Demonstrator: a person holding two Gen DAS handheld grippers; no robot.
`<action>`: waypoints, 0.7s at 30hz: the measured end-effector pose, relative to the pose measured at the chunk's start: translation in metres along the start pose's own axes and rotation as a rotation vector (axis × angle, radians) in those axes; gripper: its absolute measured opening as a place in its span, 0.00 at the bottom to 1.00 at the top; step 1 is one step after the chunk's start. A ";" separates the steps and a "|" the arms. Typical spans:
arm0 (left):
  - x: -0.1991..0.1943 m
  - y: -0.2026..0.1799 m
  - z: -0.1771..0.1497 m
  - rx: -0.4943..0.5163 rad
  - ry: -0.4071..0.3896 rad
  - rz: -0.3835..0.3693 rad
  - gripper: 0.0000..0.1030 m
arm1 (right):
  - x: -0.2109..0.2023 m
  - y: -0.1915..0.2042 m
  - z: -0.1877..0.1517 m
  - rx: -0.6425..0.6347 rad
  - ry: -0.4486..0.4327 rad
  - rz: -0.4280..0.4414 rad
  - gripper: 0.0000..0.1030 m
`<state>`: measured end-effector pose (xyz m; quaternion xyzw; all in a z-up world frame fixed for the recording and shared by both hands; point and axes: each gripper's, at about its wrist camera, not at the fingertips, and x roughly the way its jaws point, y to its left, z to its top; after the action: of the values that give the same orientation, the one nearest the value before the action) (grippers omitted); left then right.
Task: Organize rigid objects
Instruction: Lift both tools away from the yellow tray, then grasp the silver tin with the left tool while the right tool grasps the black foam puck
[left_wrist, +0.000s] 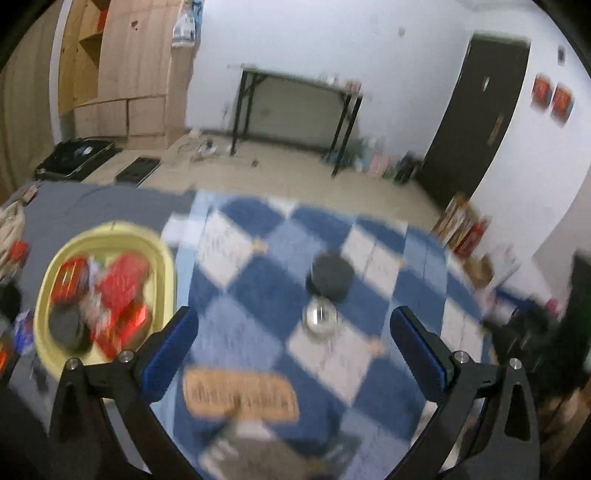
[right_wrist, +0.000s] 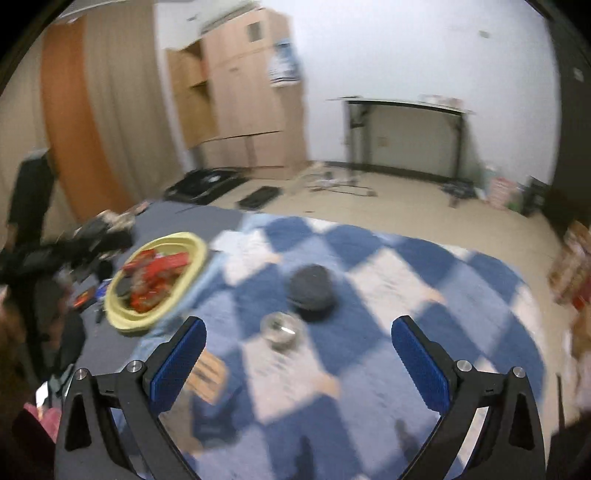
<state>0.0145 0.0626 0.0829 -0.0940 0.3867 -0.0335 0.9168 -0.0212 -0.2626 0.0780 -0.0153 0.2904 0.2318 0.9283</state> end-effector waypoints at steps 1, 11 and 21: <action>-0.001 -0.008 -0.010 -0.007 0.011 0.012 1.00 | -0.011 -0.008 -0.009 0.019 -0.016 -0.010 1.00; 0.026 -0.041 -0.045 0.086 -0.004 0.008 1.00 | -0.019 -0.034 -0.062 0.139 -0.069 -0.099 1.00; 0.073 -0.042 -0.057 0.089 0.080 0.004 1.00 | 0.036 -0.049 -0.050 0.172 0.025 -0.018 1.00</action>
<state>0.0247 0.0035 0.0012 -0.0511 0.4212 -0.0527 0.9040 -0.0001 -0.2989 0.0117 0.0588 0.3205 0.1975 0.9246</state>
